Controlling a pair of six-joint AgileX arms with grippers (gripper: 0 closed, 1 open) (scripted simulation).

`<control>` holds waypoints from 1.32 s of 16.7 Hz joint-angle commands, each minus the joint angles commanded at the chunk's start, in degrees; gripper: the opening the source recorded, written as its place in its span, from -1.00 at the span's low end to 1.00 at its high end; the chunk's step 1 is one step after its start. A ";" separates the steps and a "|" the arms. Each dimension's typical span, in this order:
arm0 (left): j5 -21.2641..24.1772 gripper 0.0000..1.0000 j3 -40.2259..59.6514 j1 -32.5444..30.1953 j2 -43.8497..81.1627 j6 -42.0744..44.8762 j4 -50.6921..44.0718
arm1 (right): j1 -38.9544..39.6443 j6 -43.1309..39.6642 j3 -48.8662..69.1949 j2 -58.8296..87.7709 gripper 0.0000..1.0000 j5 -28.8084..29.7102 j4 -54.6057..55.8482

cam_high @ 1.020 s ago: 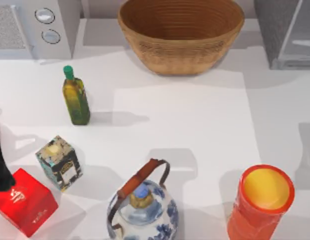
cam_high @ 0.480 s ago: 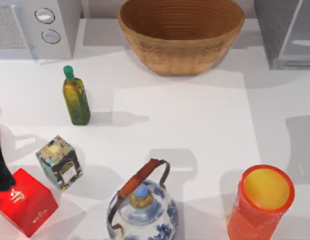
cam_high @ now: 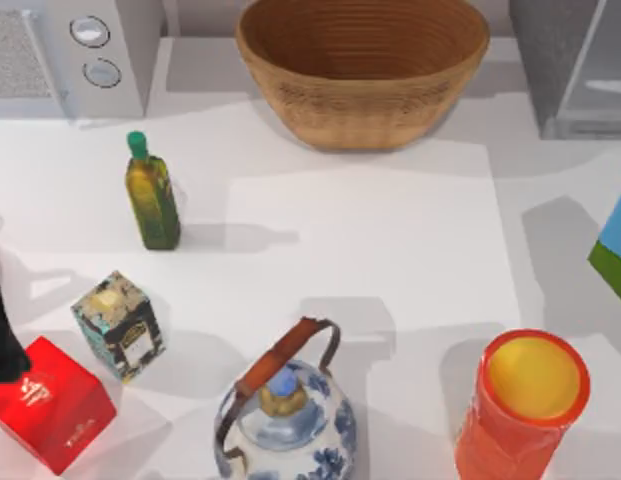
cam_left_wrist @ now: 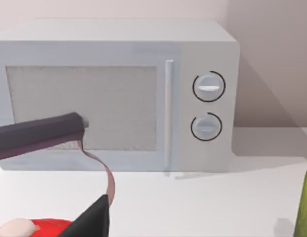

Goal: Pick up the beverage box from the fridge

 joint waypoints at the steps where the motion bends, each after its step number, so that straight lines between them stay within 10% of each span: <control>1: 0.00 1.00 0.00 0.00 0.00 0.00 0.00 | -0.17 0.08 0.51 5.38 -1.00 -2.14 4.53; 11: 0.00 1.00 0.00 0.00 0.00 0.00 0.00 | -1.36 0.52 4.62 41.11 -1.00 -19.57 36.55; 22: 0.00 1.00 0.00 0.00 0.00 0.00 0.00 | -2.65 3.19 6.00 42.92 -1.00 -18.04 37.77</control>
